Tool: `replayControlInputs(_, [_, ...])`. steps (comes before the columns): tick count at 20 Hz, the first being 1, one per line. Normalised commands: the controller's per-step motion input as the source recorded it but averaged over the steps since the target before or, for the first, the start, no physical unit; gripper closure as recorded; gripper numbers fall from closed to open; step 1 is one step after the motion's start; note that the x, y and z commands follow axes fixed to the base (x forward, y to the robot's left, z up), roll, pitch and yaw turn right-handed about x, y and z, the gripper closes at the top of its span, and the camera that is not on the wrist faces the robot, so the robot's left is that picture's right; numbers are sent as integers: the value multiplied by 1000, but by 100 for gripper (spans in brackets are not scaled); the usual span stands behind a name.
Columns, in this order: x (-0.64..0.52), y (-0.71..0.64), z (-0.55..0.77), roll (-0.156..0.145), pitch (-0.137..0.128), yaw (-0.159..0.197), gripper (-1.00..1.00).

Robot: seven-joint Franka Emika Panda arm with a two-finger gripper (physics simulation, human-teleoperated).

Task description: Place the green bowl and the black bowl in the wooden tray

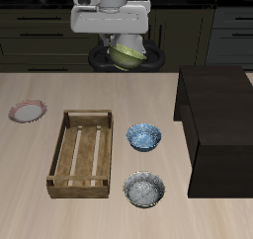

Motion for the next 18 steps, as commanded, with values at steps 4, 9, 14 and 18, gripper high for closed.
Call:
replayControlInputs(4, [-79, -439, -11, -31, -29, 6, 100])
replayControlInputs(9, [53, -472, -16, -58, -29, 1, 100])
replayControlInputs(14, [126, -257, -190, -46, 3, 8, 100])
replayControlInputs(18, [-8, -134, -358, 4, 18, -9, 100])
